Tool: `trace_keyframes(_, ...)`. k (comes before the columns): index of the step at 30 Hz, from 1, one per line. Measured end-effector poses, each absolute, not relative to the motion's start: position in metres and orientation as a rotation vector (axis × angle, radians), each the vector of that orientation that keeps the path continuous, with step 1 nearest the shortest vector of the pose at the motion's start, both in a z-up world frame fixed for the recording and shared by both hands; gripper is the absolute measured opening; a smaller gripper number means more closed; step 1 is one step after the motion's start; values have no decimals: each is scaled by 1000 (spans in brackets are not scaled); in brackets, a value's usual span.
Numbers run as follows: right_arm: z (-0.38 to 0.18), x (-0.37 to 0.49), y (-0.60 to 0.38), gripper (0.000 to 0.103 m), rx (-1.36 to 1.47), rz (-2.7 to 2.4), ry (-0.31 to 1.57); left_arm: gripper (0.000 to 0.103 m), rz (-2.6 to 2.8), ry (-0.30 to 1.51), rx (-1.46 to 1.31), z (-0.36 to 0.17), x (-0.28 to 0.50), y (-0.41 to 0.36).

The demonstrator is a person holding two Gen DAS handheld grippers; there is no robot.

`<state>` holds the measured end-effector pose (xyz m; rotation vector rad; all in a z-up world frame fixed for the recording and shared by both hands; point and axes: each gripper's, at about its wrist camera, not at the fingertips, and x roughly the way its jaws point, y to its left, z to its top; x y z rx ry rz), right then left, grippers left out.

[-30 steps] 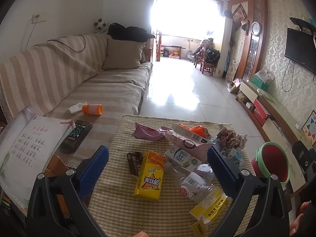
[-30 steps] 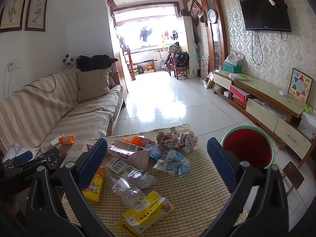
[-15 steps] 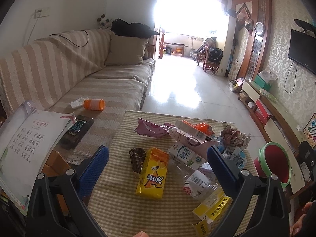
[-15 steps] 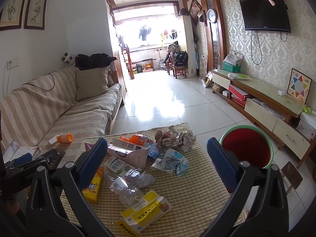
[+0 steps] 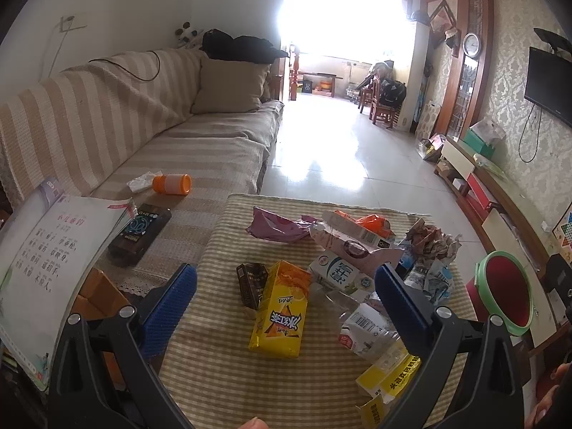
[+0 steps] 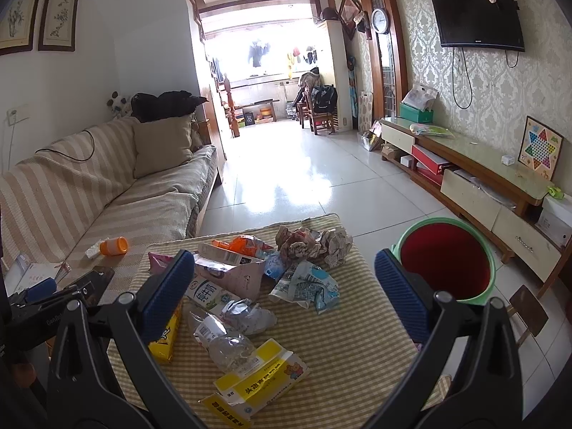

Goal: Collect trash

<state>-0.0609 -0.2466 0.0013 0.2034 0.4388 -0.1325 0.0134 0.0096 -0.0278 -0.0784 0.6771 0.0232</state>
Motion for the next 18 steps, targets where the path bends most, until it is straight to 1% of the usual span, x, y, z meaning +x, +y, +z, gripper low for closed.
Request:
trace_keyframes(7,-7,-58,-248,100,197,-141,466,95,42,650,-25,-41,11,14)
trace_keyframes(11,-15,-55,-249,100,200,-139,490,95,8,671,-18,-55,12,21)
trace_keyframes(18,-34,-48,-248,100,177,-133,550,95,-53,863,-26,-117,35,29)
